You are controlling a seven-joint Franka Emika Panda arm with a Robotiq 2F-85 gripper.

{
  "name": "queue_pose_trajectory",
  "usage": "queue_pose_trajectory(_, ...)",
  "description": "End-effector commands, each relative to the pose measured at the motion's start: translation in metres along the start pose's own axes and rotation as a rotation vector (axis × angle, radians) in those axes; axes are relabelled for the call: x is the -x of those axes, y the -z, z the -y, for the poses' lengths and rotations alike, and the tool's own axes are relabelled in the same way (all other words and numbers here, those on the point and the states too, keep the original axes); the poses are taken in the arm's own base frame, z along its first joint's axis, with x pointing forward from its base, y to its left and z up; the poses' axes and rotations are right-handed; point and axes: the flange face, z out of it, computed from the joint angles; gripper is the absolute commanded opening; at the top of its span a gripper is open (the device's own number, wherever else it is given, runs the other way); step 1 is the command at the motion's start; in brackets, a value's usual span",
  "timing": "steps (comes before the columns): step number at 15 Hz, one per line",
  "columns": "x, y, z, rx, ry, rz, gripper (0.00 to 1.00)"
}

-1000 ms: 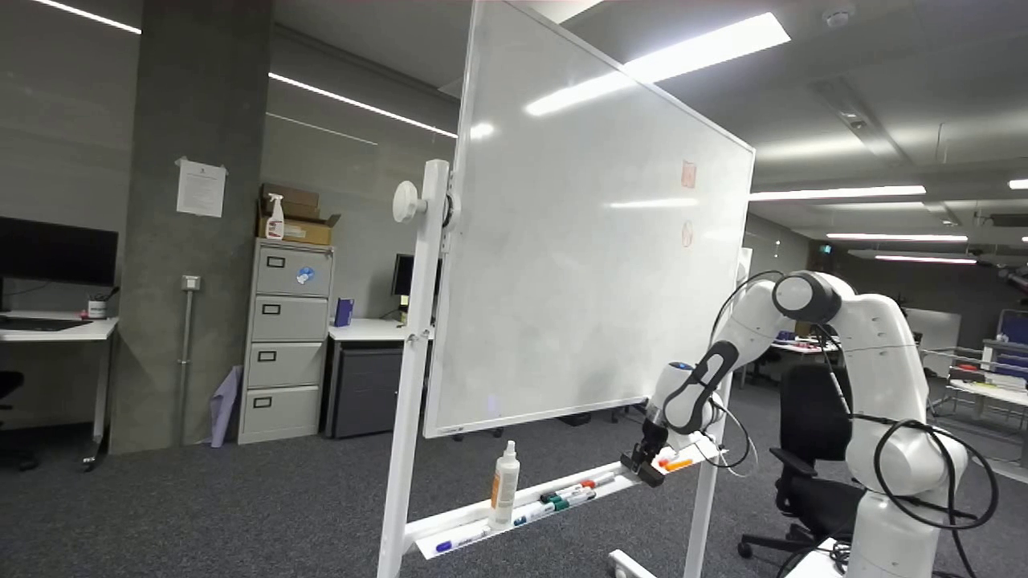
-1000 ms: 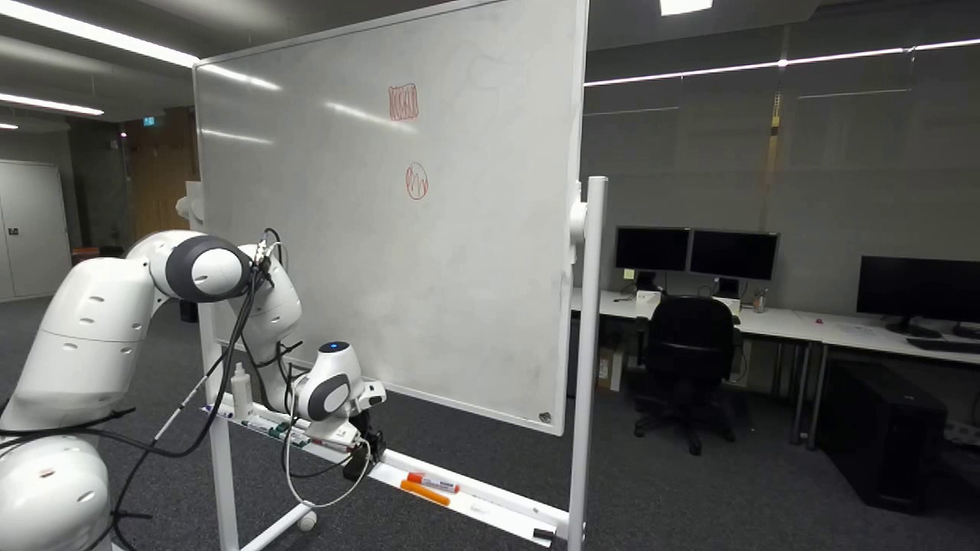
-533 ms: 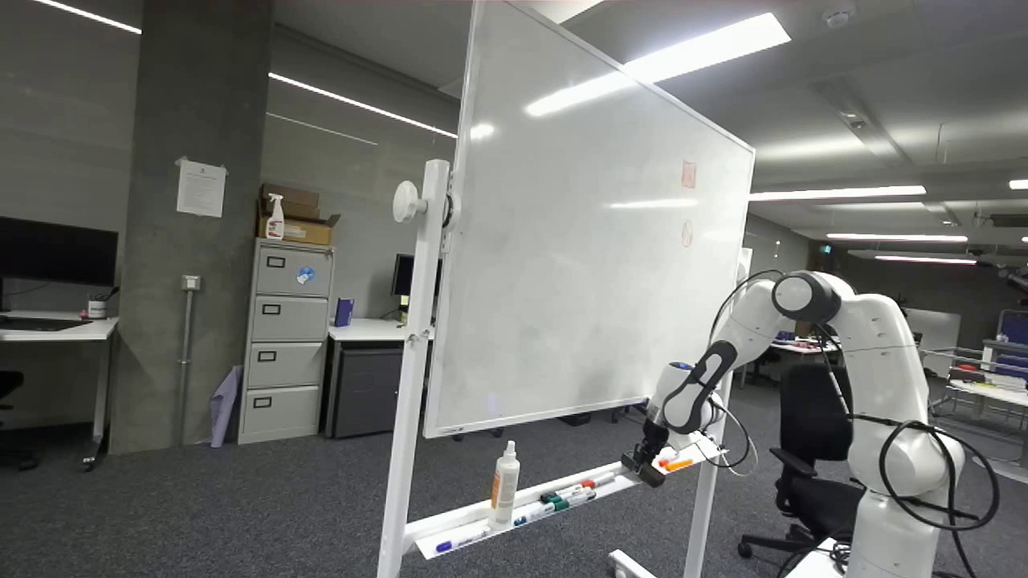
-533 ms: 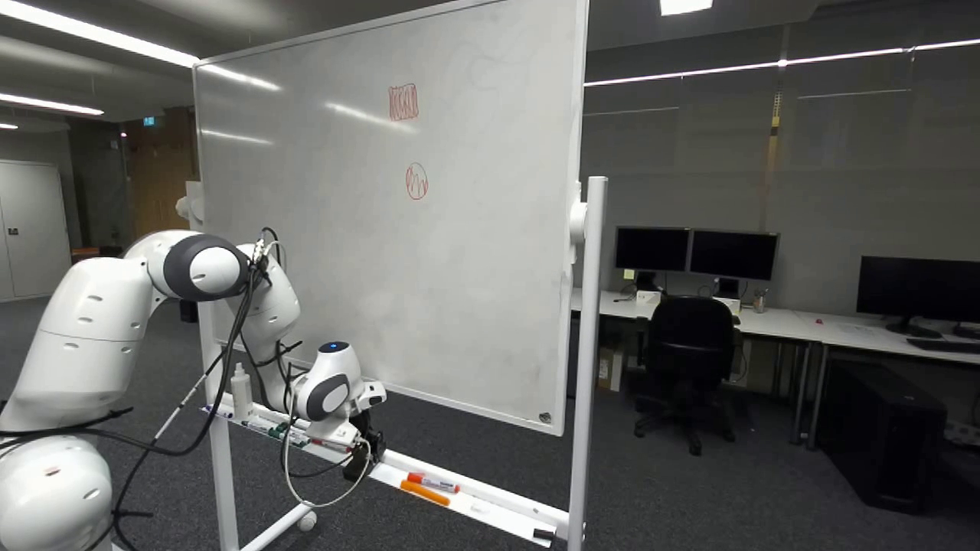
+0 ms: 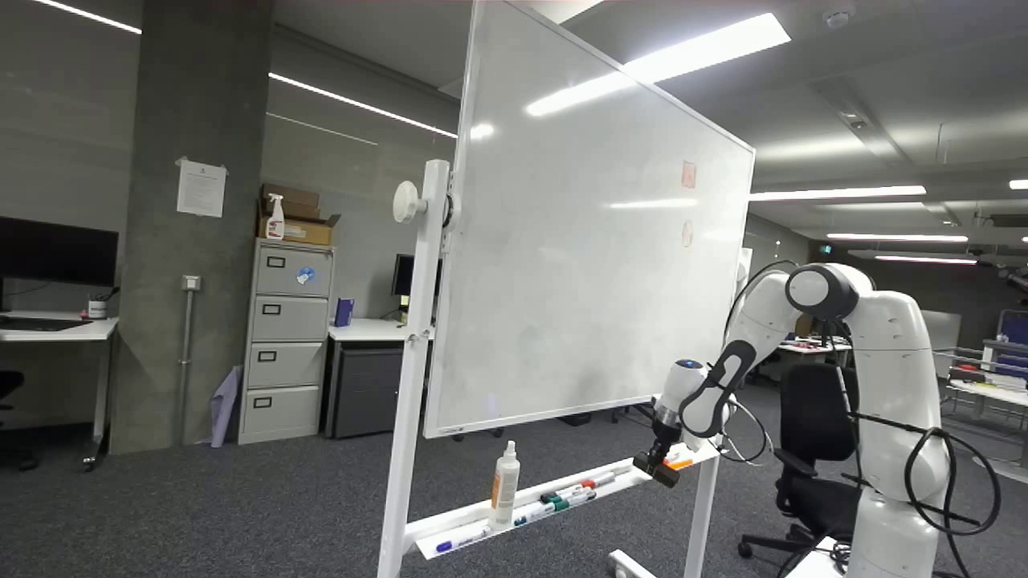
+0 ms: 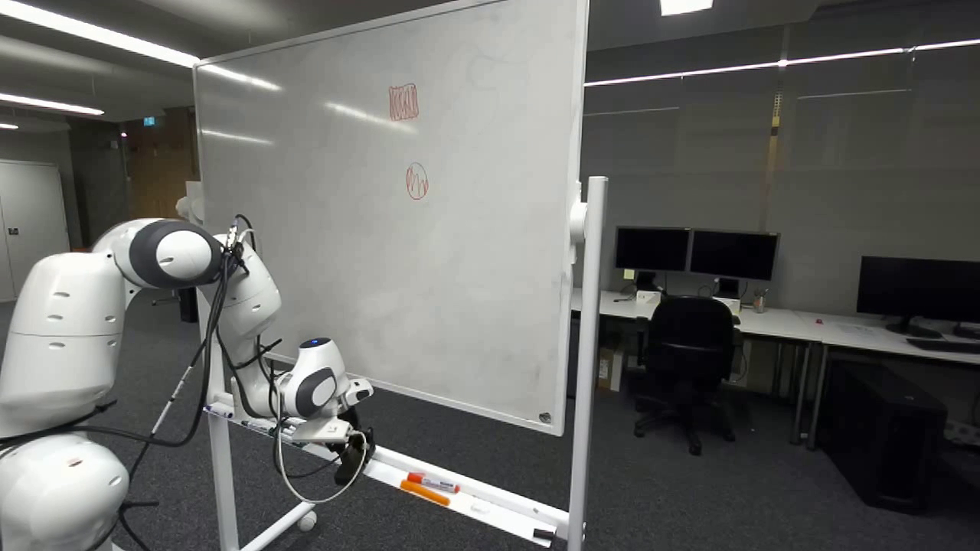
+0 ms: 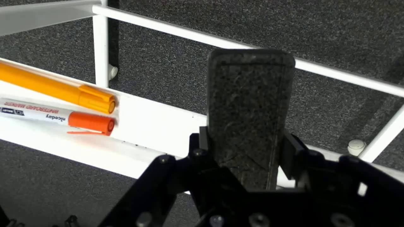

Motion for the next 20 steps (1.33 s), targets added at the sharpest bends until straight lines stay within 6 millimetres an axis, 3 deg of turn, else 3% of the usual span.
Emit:
queue_pose_trajectory(1,0.028,0.042,0.018,0.003,0.080,-0.035,0.30)
queue_pose_trajectory(8,0.078,0.108,0.059,-0.026,0.179,-0.071,0.30)
queue_pose_trajectory(9,0.048,0.117,0.058,-0.023,0.190,-0.070,0.30)
queue_pose_trajectory(13,0.036,0.177,0.055,0.100,0.202,-0.140,0.30)
queue_pose_trajectory(15,0.050,0.202,0.058,0.139,0.186,-0.208,0.30)
queue_pose_trajectory(16,0.031,0.221,0.054,0.154,0.175,-0.241,0.30)
queue_pose_trajectory(18,0.030,0.255,0.050,0.180,0.120,-0.336,0.30)
queue_pose_trajectory(20,0.046,0.280,0.045,0.205,0.043,-0.417,0.30)
